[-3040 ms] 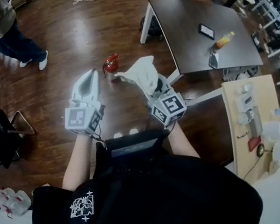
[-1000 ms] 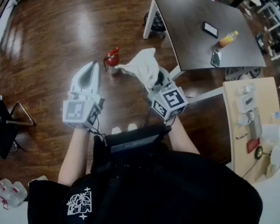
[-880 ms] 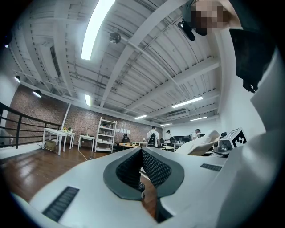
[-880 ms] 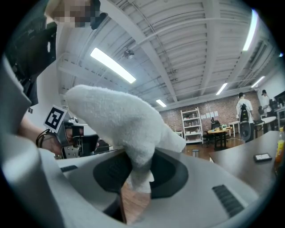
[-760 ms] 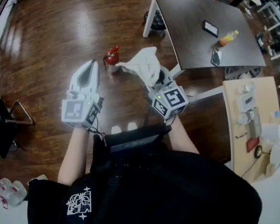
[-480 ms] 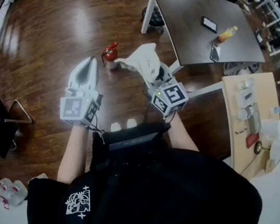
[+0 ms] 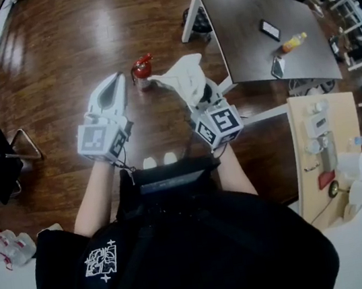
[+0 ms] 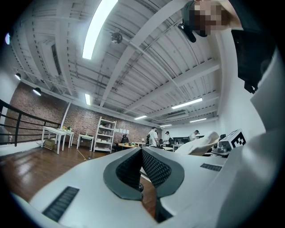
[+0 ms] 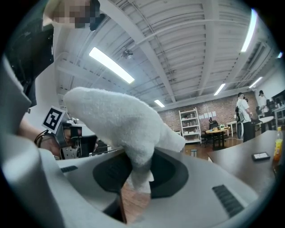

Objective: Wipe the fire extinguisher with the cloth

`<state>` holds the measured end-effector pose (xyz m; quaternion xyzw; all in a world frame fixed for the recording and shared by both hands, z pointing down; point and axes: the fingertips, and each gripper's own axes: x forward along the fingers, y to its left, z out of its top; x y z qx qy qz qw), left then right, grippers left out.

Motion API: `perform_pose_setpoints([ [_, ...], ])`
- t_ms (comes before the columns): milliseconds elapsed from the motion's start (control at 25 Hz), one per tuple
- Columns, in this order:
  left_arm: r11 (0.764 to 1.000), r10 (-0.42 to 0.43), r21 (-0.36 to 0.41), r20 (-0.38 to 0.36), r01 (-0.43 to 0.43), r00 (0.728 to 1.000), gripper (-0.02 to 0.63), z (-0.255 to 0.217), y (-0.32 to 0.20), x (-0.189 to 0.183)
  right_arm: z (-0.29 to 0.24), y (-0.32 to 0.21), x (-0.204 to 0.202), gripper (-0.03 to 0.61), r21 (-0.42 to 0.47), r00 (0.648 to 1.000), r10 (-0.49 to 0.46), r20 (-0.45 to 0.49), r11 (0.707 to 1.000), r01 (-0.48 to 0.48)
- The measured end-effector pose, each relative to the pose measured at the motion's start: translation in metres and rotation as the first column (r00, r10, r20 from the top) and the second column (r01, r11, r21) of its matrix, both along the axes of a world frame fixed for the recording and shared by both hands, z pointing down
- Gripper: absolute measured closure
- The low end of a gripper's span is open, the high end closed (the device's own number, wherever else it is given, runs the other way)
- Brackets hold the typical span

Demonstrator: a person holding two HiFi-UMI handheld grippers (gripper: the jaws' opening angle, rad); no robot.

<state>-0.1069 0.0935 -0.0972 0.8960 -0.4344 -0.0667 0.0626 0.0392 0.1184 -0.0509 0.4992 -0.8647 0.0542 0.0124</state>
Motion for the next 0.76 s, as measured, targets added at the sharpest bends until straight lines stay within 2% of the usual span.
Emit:
perform_pose_setpoints([
  [440,0.999,-0.023,-0.023,0.016,0.024,1.000,0.611,0.0023,-0.0029,0.0046,0.0022,-0.0023,0.0051,0.449,0.000,1.000,-0.005,0.011,1.000,0.005],
  [760,1.000,-0.019,-0.012,0.020,0.020,1.000,0.611,0.0031,-0.0035,0.0074,0.0052,-0.0028,0.0063,0.449,-0.002,1.000,-0.009,0.011,1.000,0.009],
])
